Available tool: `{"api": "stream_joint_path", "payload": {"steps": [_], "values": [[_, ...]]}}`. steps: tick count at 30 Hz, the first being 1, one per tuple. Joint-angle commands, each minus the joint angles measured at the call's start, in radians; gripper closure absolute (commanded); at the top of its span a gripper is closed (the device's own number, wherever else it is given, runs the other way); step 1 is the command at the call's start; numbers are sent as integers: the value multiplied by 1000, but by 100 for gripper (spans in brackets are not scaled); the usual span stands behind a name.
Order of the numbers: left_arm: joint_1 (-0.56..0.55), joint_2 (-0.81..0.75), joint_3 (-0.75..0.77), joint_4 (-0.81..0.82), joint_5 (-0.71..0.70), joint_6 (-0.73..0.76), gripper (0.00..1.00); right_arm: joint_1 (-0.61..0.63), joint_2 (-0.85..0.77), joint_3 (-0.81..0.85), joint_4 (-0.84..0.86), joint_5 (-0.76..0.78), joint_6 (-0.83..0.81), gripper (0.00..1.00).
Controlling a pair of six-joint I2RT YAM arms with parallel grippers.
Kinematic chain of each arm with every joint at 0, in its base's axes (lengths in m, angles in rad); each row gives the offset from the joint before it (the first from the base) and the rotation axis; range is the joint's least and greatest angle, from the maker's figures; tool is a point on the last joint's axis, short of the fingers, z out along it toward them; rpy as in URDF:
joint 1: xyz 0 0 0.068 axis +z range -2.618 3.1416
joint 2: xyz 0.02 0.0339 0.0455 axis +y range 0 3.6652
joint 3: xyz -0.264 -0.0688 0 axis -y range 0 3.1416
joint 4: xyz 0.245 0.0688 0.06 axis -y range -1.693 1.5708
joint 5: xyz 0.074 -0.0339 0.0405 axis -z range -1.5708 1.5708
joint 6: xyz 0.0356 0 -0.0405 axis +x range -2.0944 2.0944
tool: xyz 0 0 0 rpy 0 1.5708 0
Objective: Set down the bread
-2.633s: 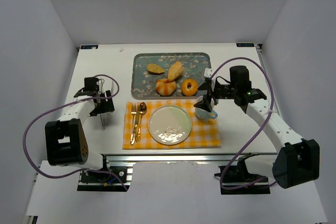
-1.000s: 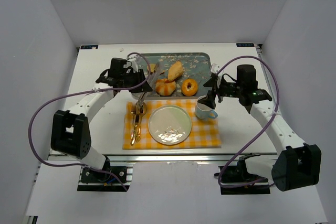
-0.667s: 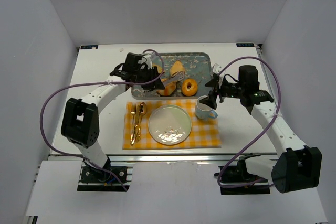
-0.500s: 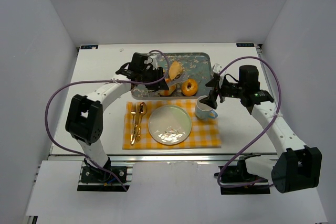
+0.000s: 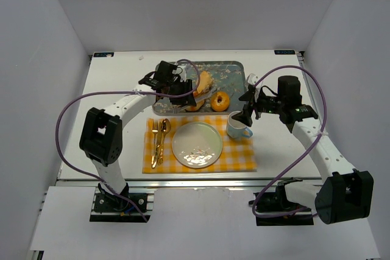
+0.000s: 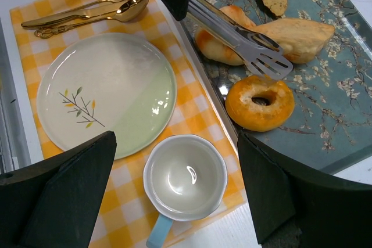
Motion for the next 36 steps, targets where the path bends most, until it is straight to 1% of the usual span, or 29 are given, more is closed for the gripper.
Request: {"api": "stream_joint_path", "payload": {"steps": [1, 7, 10, 11, 12, 15, 16, 20, 23, 24, 27, 28, 30, 31, 32, 36], "values": [[-10, -1, 39, -9, 13, 22, 49, -6, -17, -15, 30, -18, 8, 11], [-21, 27, 48, -33, 65, 39, 49, -6, -16, -20, 35, -18, 10, 11], [-22, 35, 48, -55, 49, 46, 51, -7, -17, -23, 38, -20, 12, 11], [-24, 33, 45, -56, 46, 46, 54, -6, -16, -23, 38, -20, 12, 11], [-22, 32, 42, -56, 41, 48, 62, -6, -17, -23, 36, -20, 12, 11], [-24, 12, 36, -49, 27, 40, 77, -6, -19, -20, 36, -23, 12, 11], [-22, 2, 34, -37, 27, 37, 84, -6, -19, -20, 36, -22, 12, 11], [-22, -73, 22, 22, 42, 2, 96, -9, -20, -20, 33, -23, 12, 11], [-22, -165, -16, 69, 36, -27, 100, -9, -25, -21, 30, -23, 12, 11], [-22, -219, -33, 83, 32, -45, 100, -7, -27, -20, 29, -25, 12, 11], [-24, -300, -119, 114, 27, -69, 100, -7, -30, -24, 26, -25, 10, 11], [-24, -345, -162, 96, 29, -70, 100, -7, -30, -23, 24, -25, 9, 11], [-22, -384, -189, 42, 10, -75, 100, -9, -30, -24, 23, -25, 5, 11], [-24, -422, -202, -27, -14, -79, 100, -9, -30, -26, 23, -25, 5, 11], [-22, -444, -234, -55, -20, -84, 100, -9, -30, -24, 23, -25, 4, 11], [-22, -568, -321, -176, -39, -148, 100, -10, -30, -28, 23, -26, 4, 11]]}}
